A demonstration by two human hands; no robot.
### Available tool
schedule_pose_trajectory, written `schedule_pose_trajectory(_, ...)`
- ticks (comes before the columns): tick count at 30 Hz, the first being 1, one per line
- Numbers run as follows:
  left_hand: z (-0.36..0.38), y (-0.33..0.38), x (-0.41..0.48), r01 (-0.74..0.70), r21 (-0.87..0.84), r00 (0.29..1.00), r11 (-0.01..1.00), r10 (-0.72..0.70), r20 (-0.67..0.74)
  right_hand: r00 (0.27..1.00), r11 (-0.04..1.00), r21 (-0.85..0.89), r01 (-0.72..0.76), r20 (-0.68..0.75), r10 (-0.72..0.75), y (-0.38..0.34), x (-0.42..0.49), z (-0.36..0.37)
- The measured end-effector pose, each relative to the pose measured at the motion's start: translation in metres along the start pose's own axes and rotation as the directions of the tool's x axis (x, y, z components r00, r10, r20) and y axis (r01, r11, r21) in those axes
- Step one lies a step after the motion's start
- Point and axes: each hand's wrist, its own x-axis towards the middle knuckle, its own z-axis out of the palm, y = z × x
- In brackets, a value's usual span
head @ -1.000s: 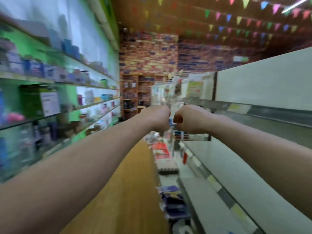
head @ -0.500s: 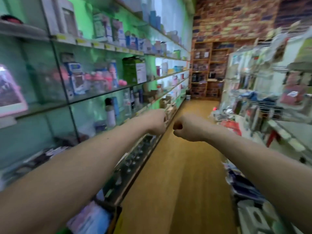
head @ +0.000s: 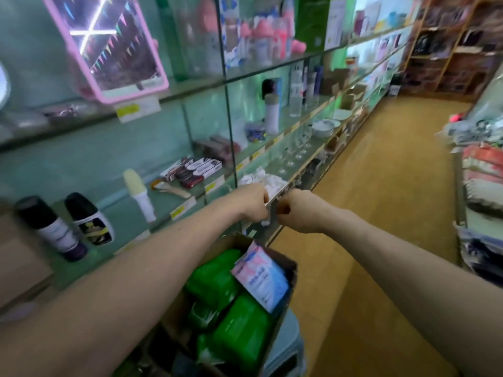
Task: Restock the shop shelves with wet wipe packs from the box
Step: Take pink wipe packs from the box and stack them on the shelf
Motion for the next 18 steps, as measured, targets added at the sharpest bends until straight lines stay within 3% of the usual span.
schedule_pose_trajectory(5,0.042,-0.052,0.016,0.084,-0.119,0.993,0.989,-0.073,0.097,0.996,1.0,0.017,-0.008,0.085,0.006,-0.006,0.03,0.061)
schedule_pose_trajectory(12,0.103,-0.087,0.029,0.202,-0.143,0.963,0.969,-0.169,0.212,0.965,0.996,0.002,-0.084,0.25,0.08,0.026,0.05,0.131)
schedule_pose_trajectory(18,0.147,-0.098,0.033,0.406,-0.168,0.889,0.898,-0.347,0.298,0.92,0.975,0.119,-0.186,0.37,0.13,0.041,0.057,0.179)
